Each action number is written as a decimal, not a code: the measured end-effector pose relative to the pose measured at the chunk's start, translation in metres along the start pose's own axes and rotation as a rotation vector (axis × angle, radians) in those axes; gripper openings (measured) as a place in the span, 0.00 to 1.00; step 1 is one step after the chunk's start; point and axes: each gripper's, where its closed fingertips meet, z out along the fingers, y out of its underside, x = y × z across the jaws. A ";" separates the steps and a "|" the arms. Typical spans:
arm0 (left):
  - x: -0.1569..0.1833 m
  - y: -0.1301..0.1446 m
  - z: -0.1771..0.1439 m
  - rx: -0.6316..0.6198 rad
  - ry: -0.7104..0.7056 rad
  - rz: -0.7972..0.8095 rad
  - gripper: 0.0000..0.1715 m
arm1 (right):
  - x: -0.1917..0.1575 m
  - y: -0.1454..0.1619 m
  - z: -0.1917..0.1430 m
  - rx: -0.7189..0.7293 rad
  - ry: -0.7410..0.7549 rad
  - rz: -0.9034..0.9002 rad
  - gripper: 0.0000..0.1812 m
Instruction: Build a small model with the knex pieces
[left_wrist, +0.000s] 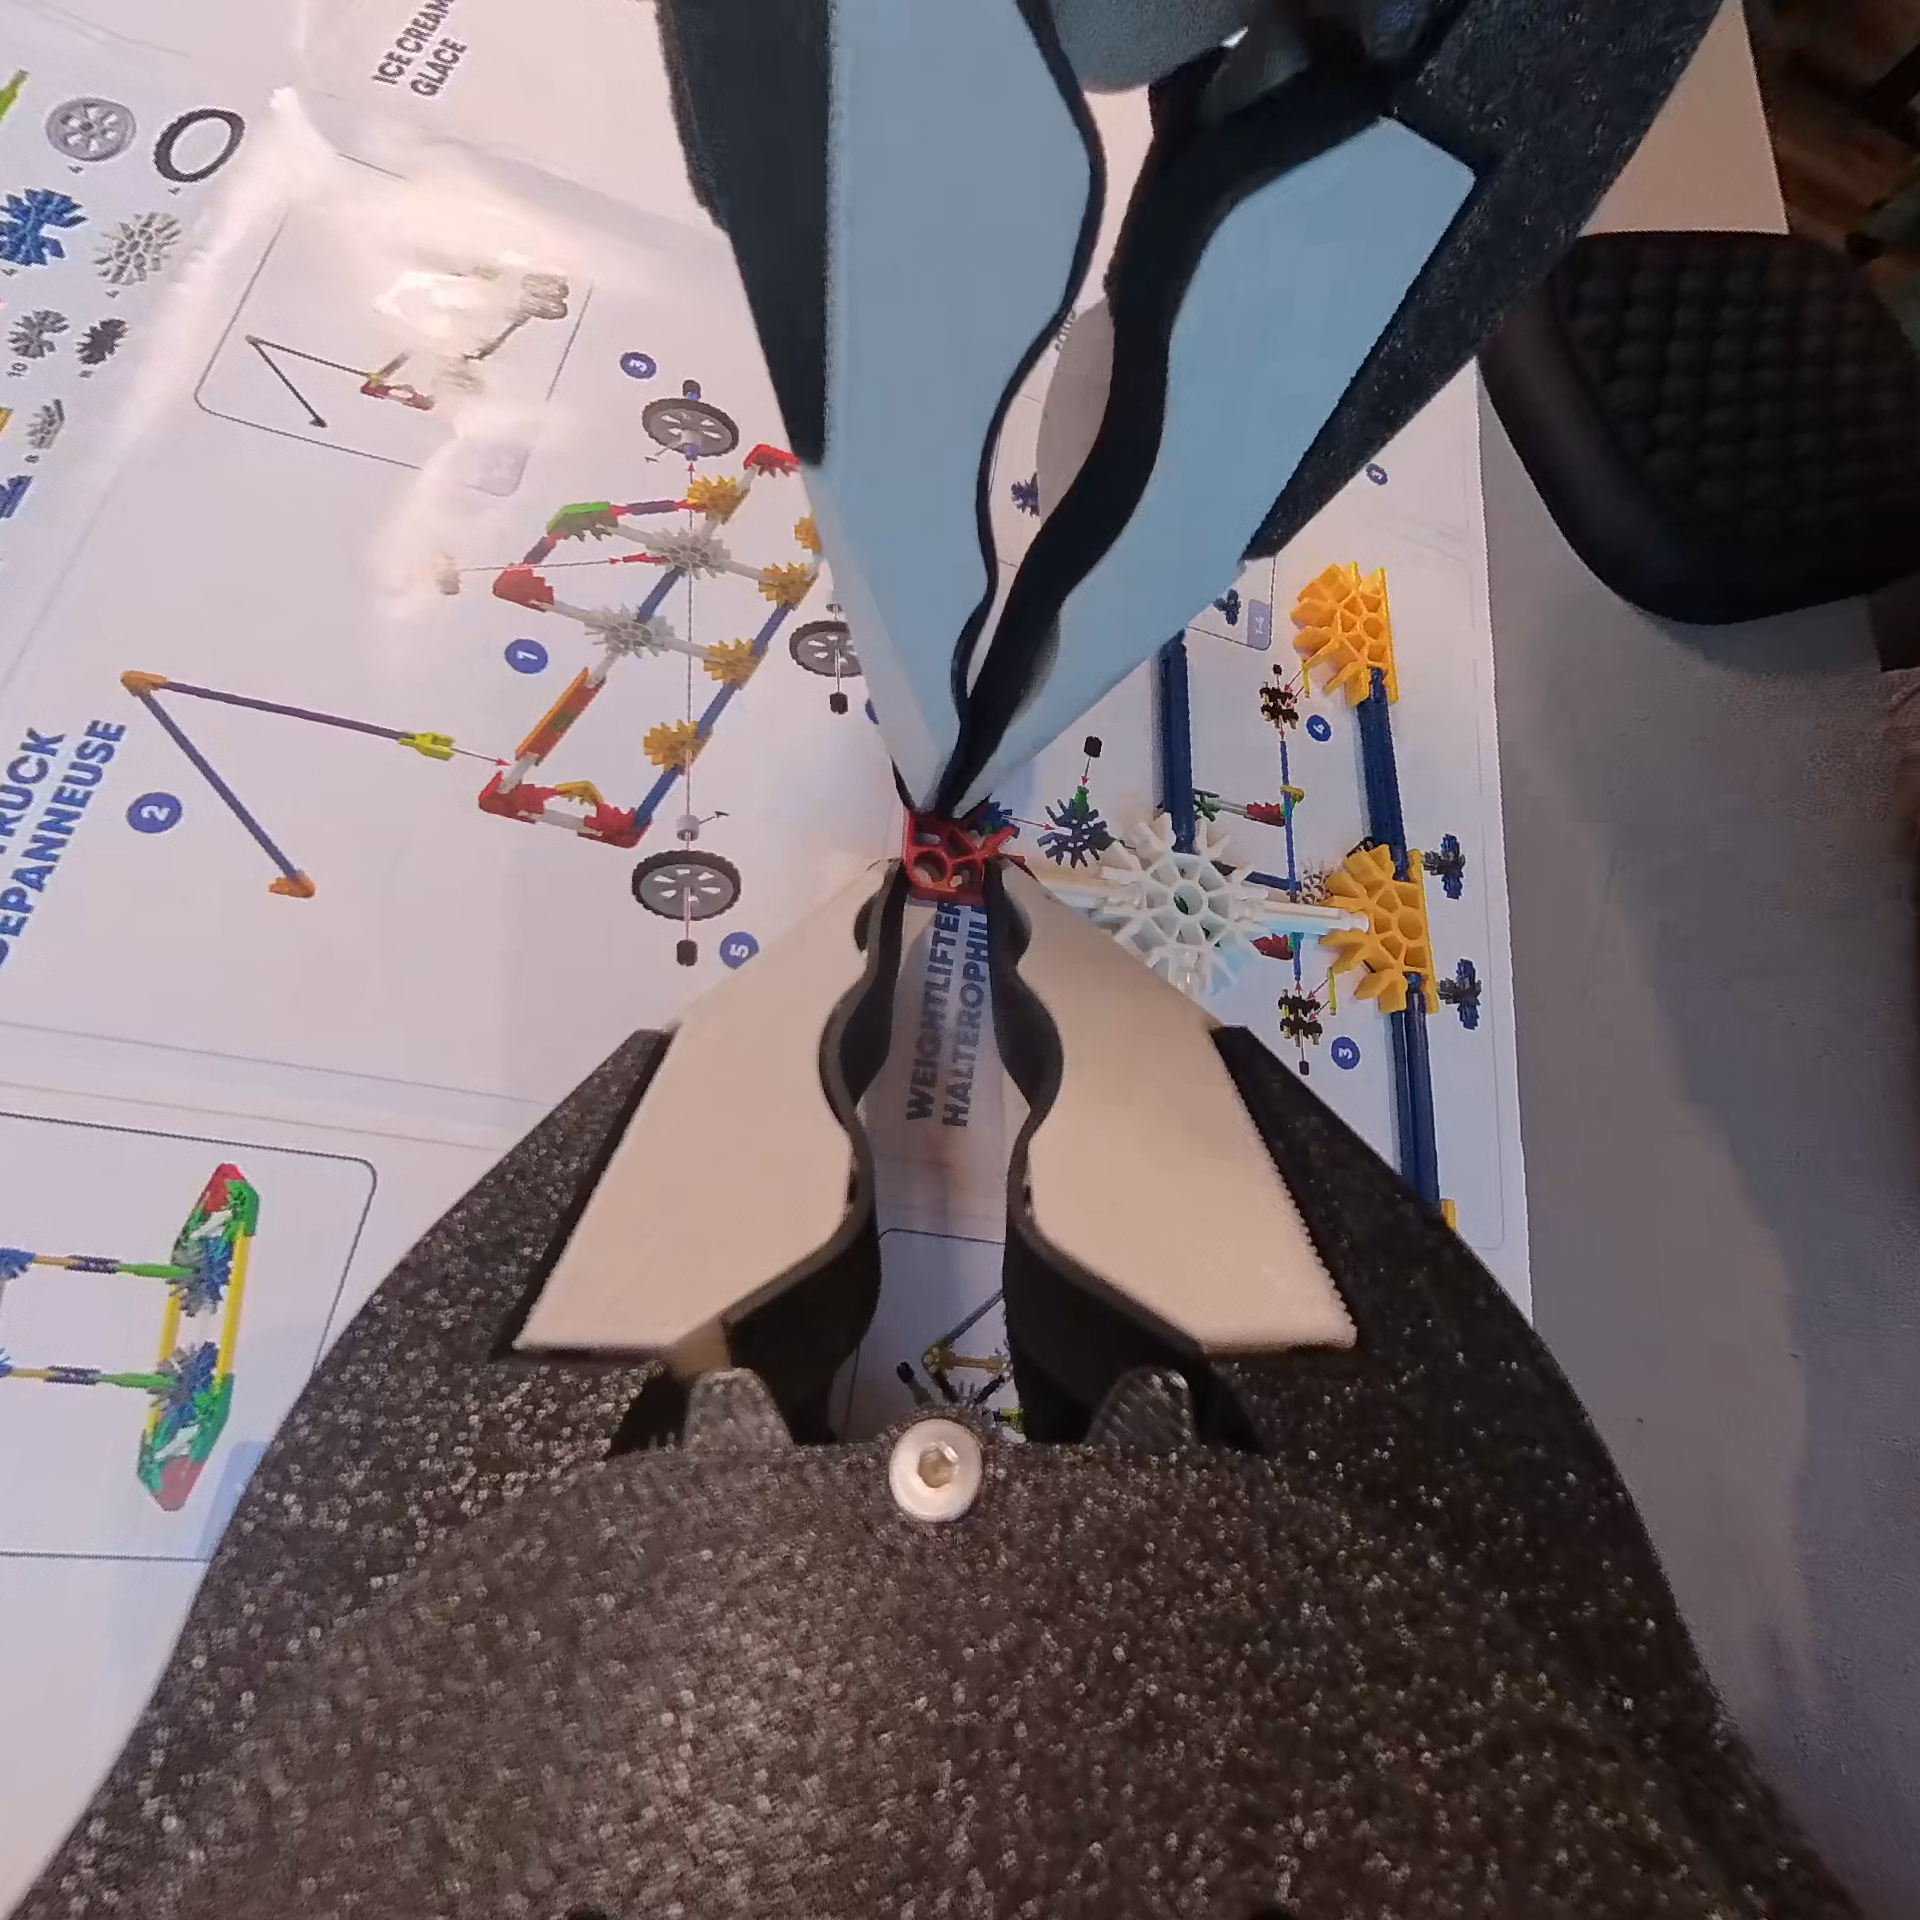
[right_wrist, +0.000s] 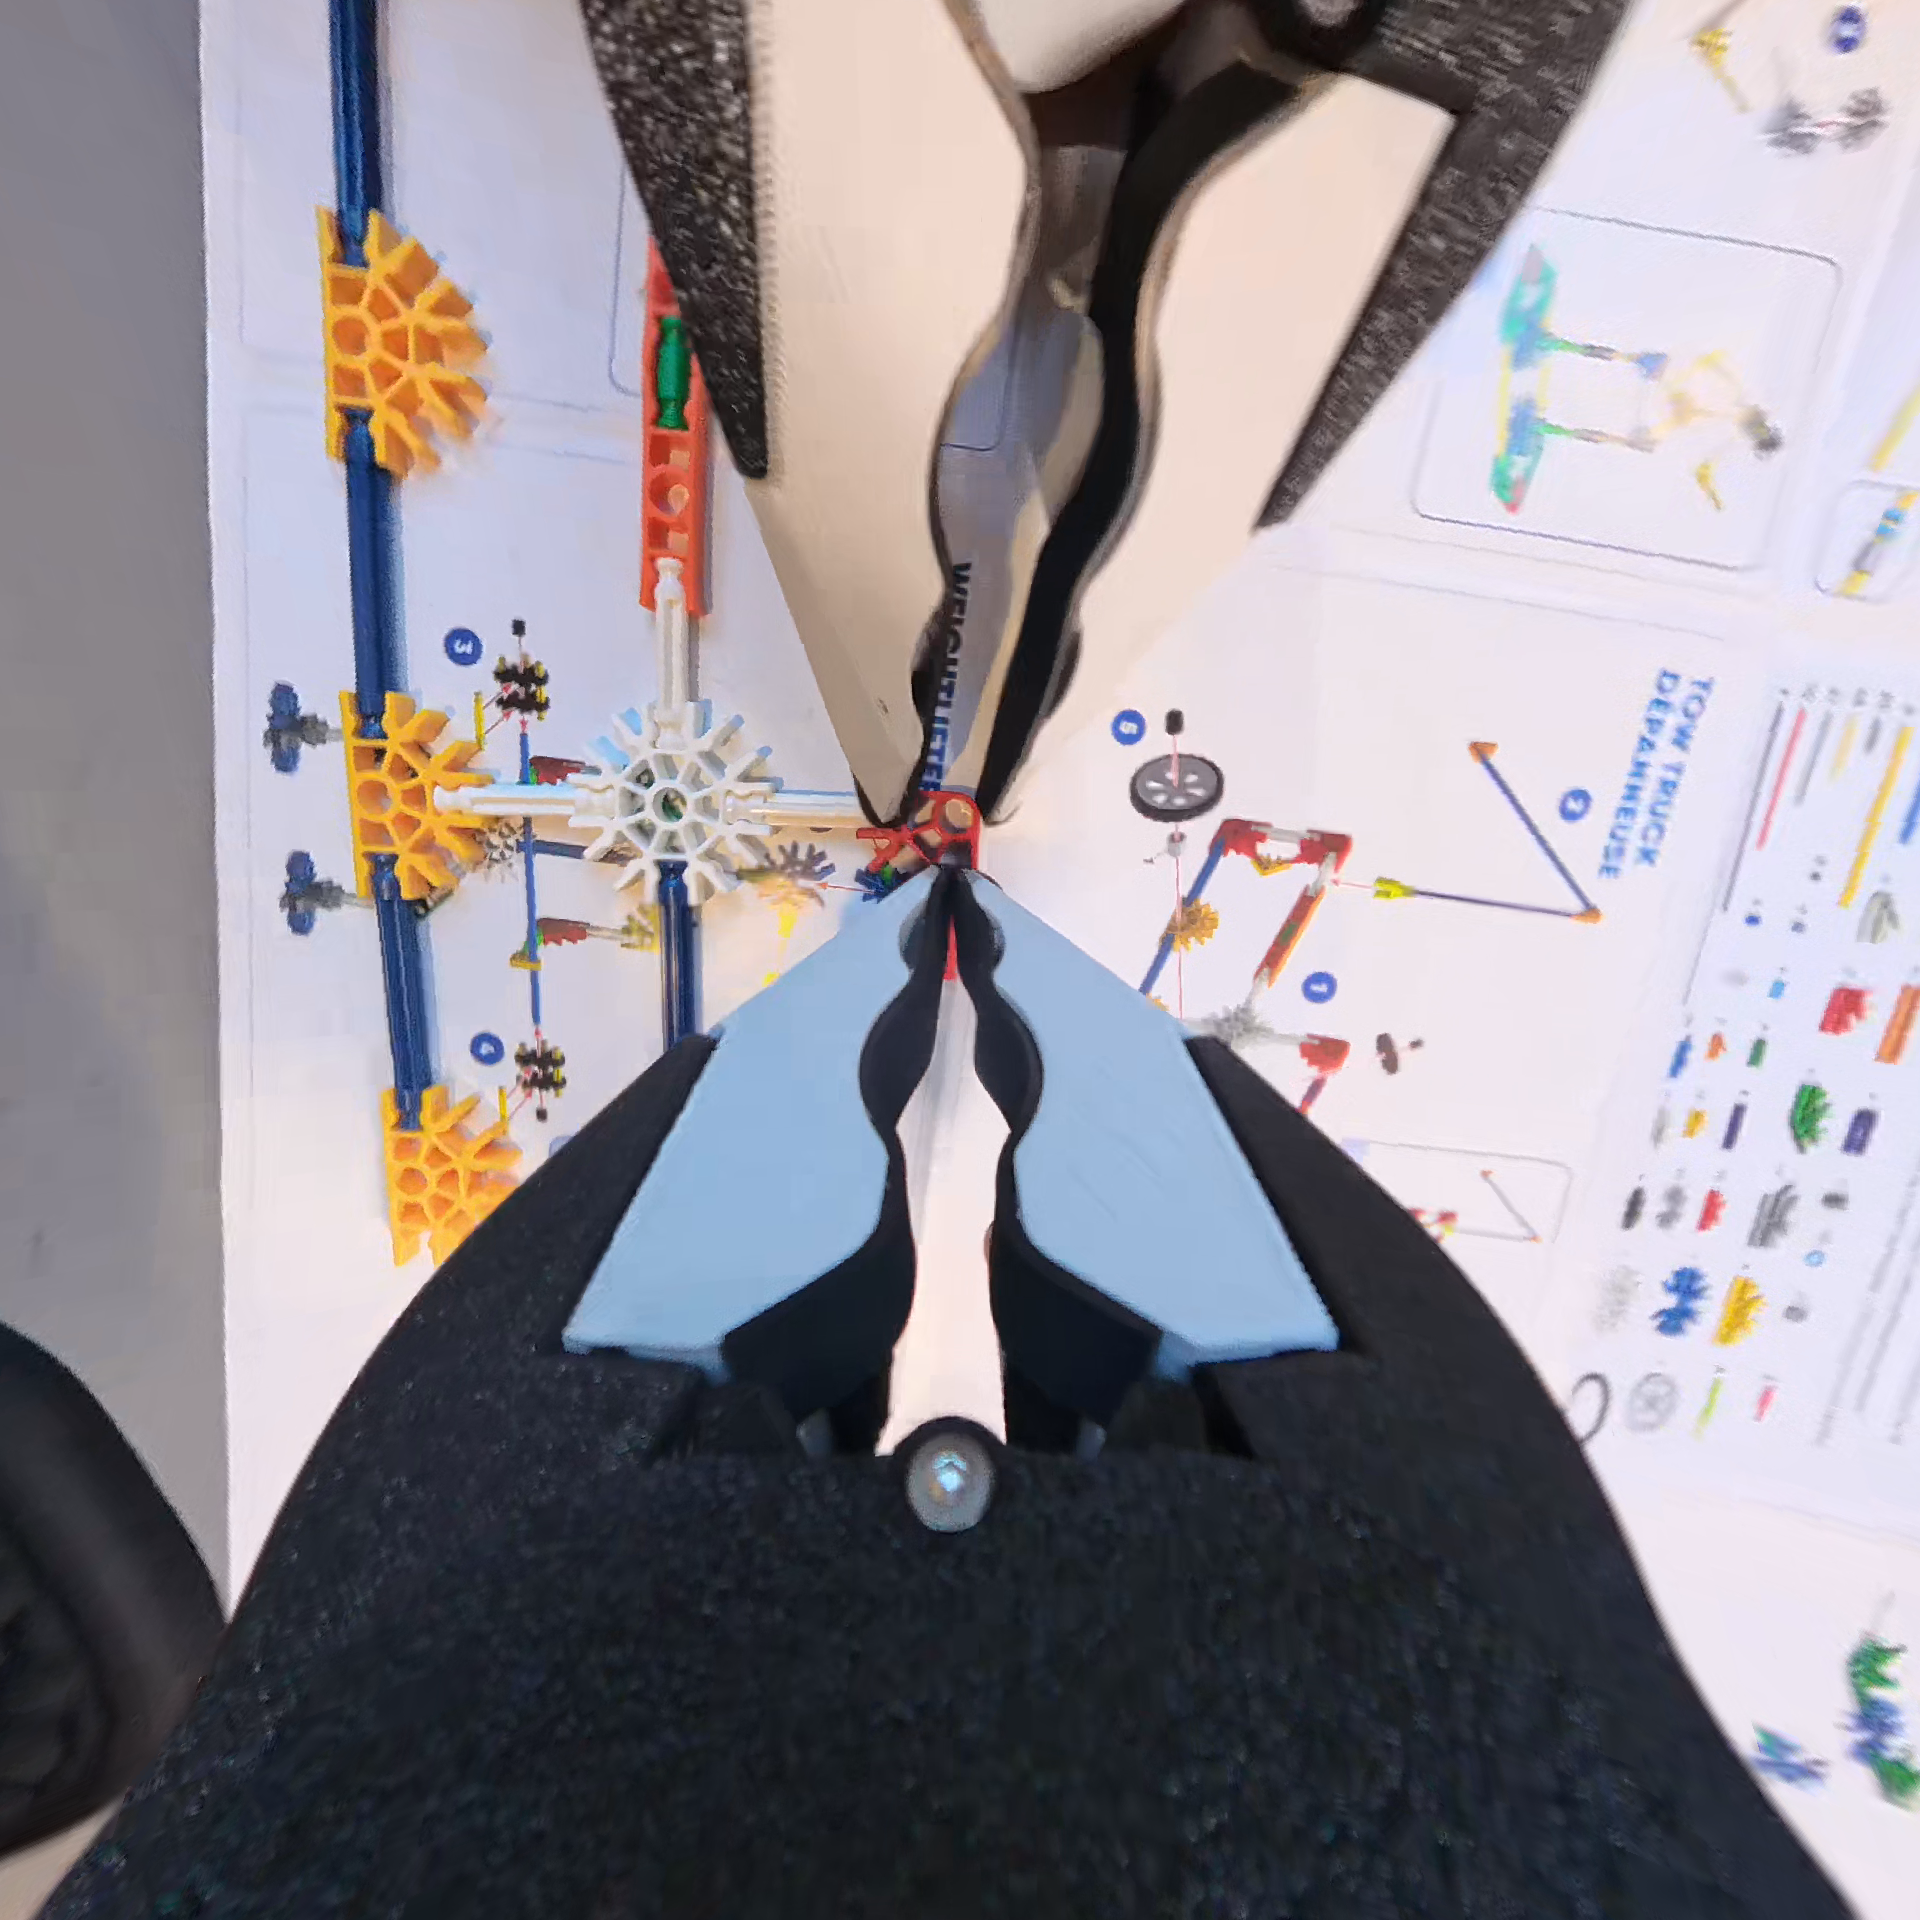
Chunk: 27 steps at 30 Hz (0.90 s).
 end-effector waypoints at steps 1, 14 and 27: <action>0.000 0.000 0.000 0.000 -0.001 0.001 0.08 | 0.000 0.002 -0.002 0.030 0.010 0.039 0.00; 0.000 0.000 0.000 0.000 0.001 -0.001 0.08 | 0.001 0.002 -0.005 0.058 0.075 0.070 0.00; 0.000 0.000 0.000 0.000 0.009 -0.009 0.08 | -0.001 0.002 0.000 -0.119 0.025 0.068 0.00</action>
